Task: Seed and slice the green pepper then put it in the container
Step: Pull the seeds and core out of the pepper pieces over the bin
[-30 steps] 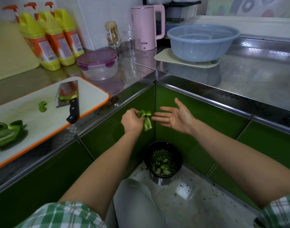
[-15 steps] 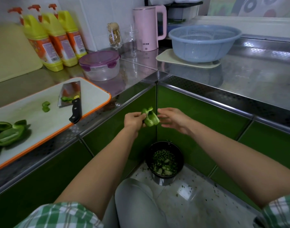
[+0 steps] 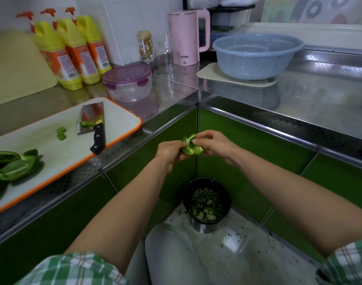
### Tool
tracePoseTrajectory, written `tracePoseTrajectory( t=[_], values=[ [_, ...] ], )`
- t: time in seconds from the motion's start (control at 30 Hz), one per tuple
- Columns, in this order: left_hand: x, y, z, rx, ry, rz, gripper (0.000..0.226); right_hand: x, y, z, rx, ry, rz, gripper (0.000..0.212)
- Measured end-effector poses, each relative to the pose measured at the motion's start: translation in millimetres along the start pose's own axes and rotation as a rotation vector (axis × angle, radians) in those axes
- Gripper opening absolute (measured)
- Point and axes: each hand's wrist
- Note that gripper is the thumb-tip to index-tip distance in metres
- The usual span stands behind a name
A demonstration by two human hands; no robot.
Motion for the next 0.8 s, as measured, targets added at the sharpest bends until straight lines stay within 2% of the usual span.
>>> tracePoseTrajectory(
  t=[0.1,0.2,0.27,0.37,0.43,0.57,0.7,0.8],
  values=[
    [-0.9,-3.1,-1.1,0.049,0.001,0.036,0.021,0.2,0.2,3.4,-0.026,0.025,0.027,0.029],
    [0.2,-3.9,-3.3,0.055,0.100,0.115,0.023,-3.4,1.2,4.2,-0.003,0.090,0.093,0.027],
    [2.6,-0.8,-5.0,-0.004,0.175,0.199,0.024,-7.8,1.5,0.9,0.029,0.125,0.109,0.026],
    [3.4,4.4,-6.8,-0.095,0.193,0.266,0.021,-14.5,0.9,-6.1,-0.020,0.084,0.102,0.019],
    [3.5,4.6,-5.5,-0.107,0.204,0.282,0.019,-14.5,-0.3,-6.5,-0.026,0.086,0.099,0.014],
    [4.5,1.9,-0.2,-0.109,0.243,0.323,0.018,-6.4,0.5,4.5,-0.037,0.009,0.067,0.025],
    [3.8,2.9,-0.2,-0.157,0.300,0.366,0.015,-7.5,2.7,5.4,-0.012,-0.030,0.055,0.012],
    [1.9,2.9,-2.7,-0.221,0.380,0.408,0.015,-14.6,0.5,-0.4,-0.025,-0.064,0.041,0.013]
  ],
)
Point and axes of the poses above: each hand's wrist, its own y-axis towards the middle knuckle, its own z-axis out of the palm, x = y × z, and after that the axes turned 10 degrees about -y, right-handed
